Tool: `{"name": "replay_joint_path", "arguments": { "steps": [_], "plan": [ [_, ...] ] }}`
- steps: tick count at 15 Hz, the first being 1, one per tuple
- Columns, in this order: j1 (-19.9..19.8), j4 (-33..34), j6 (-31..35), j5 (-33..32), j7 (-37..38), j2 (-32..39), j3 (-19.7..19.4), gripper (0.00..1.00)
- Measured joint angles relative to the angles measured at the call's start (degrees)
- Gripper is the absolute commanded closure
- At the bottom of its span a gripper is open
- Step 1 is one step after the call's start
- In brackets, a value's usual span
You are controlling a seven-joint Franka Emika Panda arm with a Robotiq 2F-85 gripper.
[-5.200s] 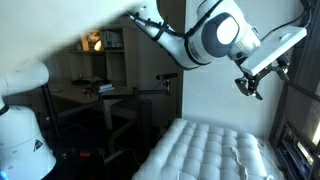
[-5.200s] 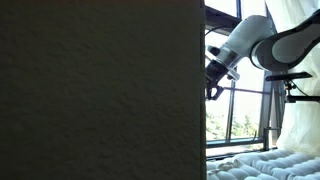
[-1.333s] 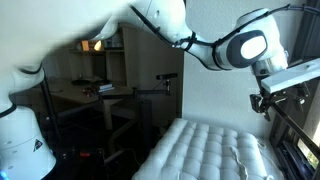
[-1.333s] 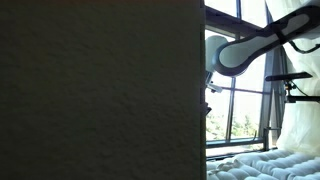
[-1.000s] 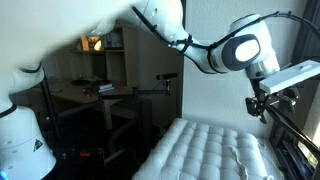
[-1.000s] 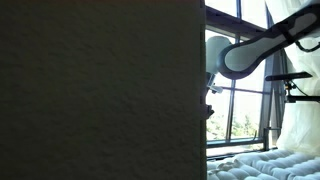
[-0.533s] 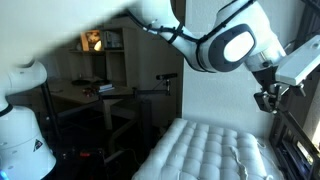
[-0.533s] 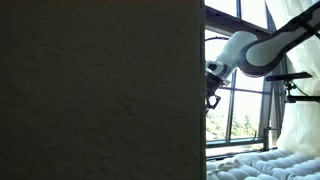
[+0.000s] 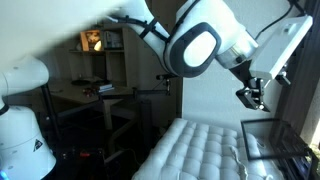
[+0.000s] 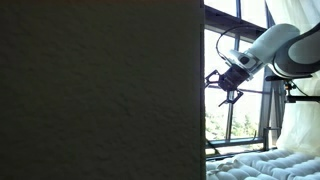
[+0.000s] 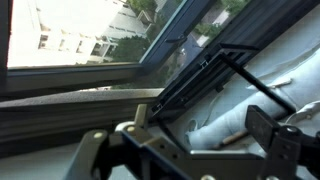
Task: Open the window pane on the bottom left
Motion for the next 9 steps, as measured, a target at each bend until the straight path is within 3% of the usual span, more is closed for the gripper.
{"name": "replay_joint_path", "arguments": {
  "steps": [4, 9],
  "plan": [
    [-0.2, -11.4, 11.5, -2.2, 0.0, -5.8, -1.3, 0.00],
    [-0.5, -15.7, 12.9, -2.2, 0.4, -8.1, -1.3, 0.00]
  ]
}}
